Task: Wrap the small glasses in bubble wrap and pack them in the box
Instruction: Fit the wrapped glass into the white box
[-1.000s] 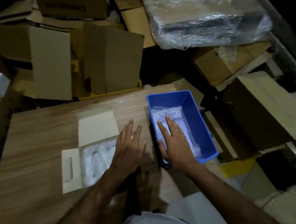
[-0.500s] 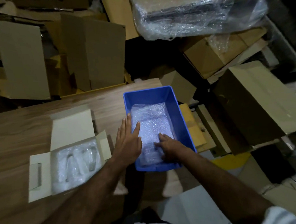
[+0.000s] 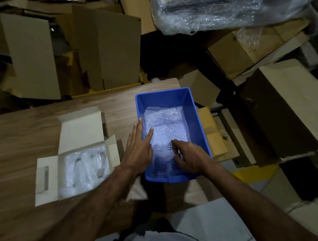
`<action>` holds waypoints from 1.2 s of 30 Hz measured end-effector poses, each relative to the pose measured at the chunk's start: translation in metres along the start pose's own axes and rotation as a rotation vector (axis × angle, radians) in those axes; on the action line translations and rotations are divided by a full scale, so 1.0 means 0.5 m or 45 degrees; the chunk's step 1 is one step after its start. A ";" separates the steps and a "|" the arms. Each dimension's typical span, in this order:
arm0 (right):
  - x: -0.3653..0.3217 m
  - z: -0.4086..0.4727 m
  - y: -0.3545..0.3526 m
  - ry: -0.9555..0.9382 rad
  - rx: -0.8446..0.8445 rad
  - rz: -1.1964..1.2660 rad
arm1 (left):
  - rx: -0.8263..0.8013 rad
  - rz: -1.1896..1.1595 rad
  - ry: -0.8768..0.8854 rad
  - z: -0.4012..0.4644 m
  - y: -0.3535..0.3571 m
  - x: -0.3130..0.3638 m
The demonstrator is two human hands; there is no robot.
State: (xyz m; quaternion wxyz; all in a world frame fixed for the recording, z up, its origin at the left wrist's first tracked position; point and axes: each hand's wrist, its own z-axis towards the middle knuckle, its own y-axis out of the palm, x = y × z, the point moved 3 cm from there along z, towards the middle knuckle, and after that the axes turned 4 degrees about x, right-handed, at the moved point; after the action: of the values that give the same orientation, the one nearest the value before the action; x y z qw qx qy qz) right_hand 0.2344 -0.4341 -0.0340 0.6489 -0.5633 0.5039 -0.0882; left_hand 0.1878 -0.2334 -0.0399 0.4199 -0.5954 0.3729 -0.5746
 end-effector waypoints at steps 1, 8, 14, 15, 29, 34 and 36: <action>-0.002 -0.008 -0.005 -0.008 0.031 0.017 | -0.005 0.000 -0.002 0.000 0.001 -0.001; 0.021 0.012 0.027 0.217 -0.128 0.143 | -0.033 0.009 0.005 0.003 0.007 -0.005; 0.032 0.056 0.092 0.107 -0.484 -0.309 | -0.037 0.010 0.000 0.005 0.007 -0.006; 0.030 0.060 0.099 0.076 -0.469 -0.318 | -0.044 0.006 -0.007 0.005 0.007 -0.005; -0.002 0.058 0.069 -0.109 -0.319 -0.238 | 0.025 -0.075 -0.008 0.002 0.008 -0.007; -0.017 0.032 0.027 -0.047 -0.154 -0.256 | -0.025 -0.078 -0.003 -0.002 0.003 -0.009; -0.017 0.027 0.011 0.024 -0.135 -0.304 | -0.077 -0.095 0.036 -0.004 -0.002 -0.018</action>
State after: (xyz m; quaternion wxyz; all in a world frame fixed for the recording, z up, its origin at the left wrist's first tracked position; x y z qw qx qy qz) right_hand 0.2379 -0.4177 -0.0356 0.5983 -0.6520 0.4432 -0.1433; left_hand 0.1853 -0.2250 -0.0424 0.3746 -0.6130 0.3734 -0.5869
